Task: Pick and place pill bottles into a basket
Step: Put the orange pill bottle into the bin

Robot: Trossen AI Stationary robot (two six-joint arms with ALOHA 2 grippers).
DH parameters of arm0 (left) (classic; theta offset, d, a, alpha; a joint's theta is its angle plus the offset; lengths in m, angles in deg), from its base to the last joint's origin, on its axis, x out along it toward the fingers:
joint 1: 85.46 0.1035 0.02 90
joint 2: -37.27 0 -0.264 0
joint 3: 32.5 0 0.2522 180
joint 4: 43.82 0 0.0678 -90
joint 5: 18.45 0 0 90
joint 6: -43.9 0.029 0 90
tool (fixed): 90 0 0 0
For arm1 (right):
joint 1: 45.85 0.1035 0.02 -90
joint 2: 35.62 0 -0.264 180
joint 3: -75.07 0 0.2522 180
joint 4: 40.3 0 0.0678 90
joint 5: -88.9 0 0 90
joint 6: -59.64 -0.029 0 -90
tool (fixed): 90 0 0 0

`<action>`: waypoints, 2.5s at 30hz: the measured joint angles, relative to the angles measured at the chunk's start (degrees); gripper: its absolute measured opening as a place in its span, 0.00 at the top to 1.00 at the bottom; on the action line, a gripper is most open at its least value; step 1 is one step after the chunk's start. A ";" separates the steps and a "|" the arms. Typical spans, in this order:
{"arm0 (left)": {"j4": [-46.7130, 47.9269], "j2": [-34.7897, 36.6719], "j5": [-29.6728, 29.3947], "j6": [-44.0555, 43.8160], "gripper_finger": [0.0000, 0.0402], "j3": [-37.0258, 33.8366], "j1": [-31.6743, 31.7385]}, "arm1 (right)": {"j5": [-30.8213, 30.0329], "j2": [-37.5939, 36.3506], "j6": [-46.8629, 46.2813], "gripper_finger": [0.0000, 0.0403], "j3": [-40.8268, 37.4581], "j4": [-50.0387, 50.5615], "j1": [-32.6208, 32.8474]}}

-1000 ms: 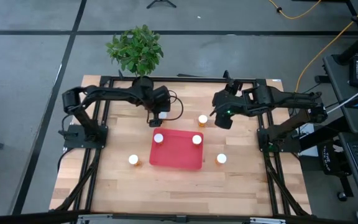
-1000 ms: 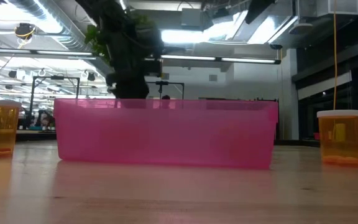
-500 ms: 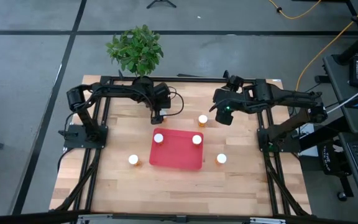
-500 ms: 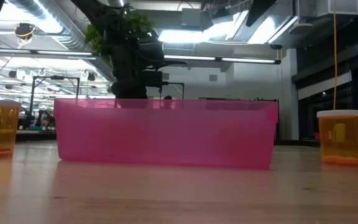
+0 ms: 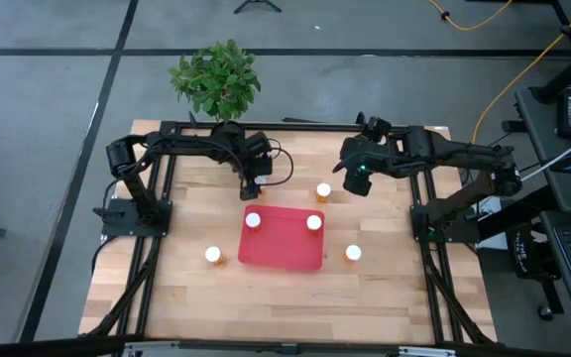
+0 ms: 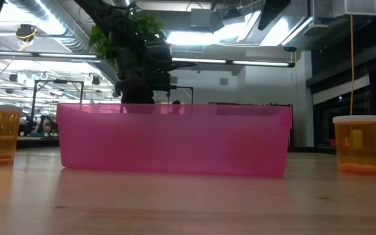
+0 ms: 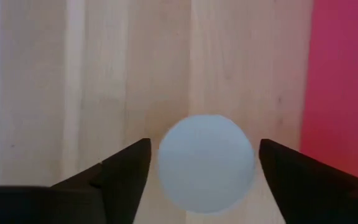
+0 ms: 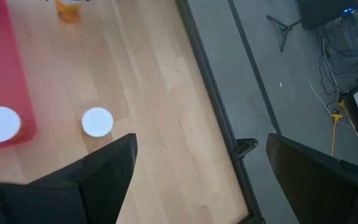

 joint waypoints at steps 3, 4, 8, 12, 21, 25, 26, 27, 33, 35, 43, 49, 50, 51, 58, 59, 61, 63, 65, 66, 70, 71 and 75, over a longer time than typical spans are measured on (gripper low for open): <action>0.08 0.00 0.04 0.03 0.35 0.00 -0.21 | 0.00 0.00 -0.12 0.11 0.00 -0.02 0.00; 0.08 0.01 0.04 0.02 0.37 0.00 -0.19 | 0.00 0.00 -0.11 0.11 0.00 -0.04 0.00; 0.33 0.02 0.09 0.00 0.45 0.00 -0.19 | -0.01 0.00 -0.27 0.11 0.00 -0.09 0.00; 0.33 0.04 0.13 -0.01 0.48 0.00 -0.19 | 0.00 0.00 -0.59 0.11 0.00 -0.11 0.00; 0.21 0.94 -0.49 0.04 0.46 0.11 -1.70 | 0.00 0.00 -1.52 0.11 0.00 -0.13 0.00; 1.62 2.88 -0.61 0.02 0.48 2.25 -2.92 | 0.00 0.00 -1.10 0.11 0.00 -0.16 0.00; 2.31 3.50 -0.70 0.02 0.48 3.35 -3.21 | 0.00 0.00 -0.98 0.11 0.00 -0.17 0.00; 2.88 4.15 -0.94 0.02 0.47 4.59 -3.58 | 0.00 0.00 -0.72 0.11 0.00 -0.23 0.00; 8.40 7.66 -2.97 0.90 0.45 13.68 -6.19 | 0.00 0.00 -0.26 0.11 0.00 -0.58 0.00; 10.46 8.11 -3.61 0.96 0.45 16.73 -7.64 | -0.21 0.00 -0.15 0.11 0.00 -0.85 0.00; 16.40 8.15 -3.78 0.14 0.46 21.24 -15.19 | -0.40 0.00 -0.18 0.11 0.00 -1.11 0.00; 17.32 7.47 -3.77 -0.94 0.46 20.46 -18.29 | -0.41 -0.02 -0.17 0.11 0.00 -1.09 0.00; 15.88 7.61 -3.72 -0.94 0.46 19.57 -18.55 | -0.41 -0.02 -0.16 0.11 0.00 -1.09 0.00; 14.57 7.63 -3.72 -0.98 0.46 18.51 -18.67 | -0.39 -0.02 -0.13 0.11 0.00 -1.09 0.00; 6.51 7.52 -4.09 -1.60 0.46 7.92 -18.86 | -0.42 -0.02 -0.02 0.11 0.00 -1.09 0.00; 4.99 7.50 -4.20 -2.05 0.46 6.31 -18.86 | -0.42 -0.02 0.00 0.11 0.00 -1.08 0.00; 1.44 7.48 -3.73 -3.57 0.46 3.29 -18.86 | -0.39 -0.02 0.00 0.11 0.00 -1.07 0.00; -0.77 6.94 -3.36 -5.42 0.45 0.63 -18.87 | -0.41 -0.02 0.05 0.11 0.00 -1.07 0.00; -0.78 6.61 -3.13 -6.58 0.45 -1.22 -19.18 | -0.39 -0.02 0.09 0.11 0.00 -1.07 0.02; -1.98 6.26 -3.12 -6.96 0.45 -1.78 -19.45 | -0.42 -0.02 0.11 0.11 0.01 -1.07 0.02; -2.64 5.29 -2.84 -7.56 0.46 -3.45 -20.88 | -0.42 -0.02 0.14 0.11 0.02 -1.07 0.02; -3.03 5.01 -2.62 -7.56 0.46 -3.46 -21.20 | -0.41 -0.02 0.14 0.11 0.02 -1.09 0.02; -4.79 5.09 -1.88 -7.76 0.45 -3.50 -21.95 | -0.39 -0.04 -0.08 0.11 0.04 -1.23 0.01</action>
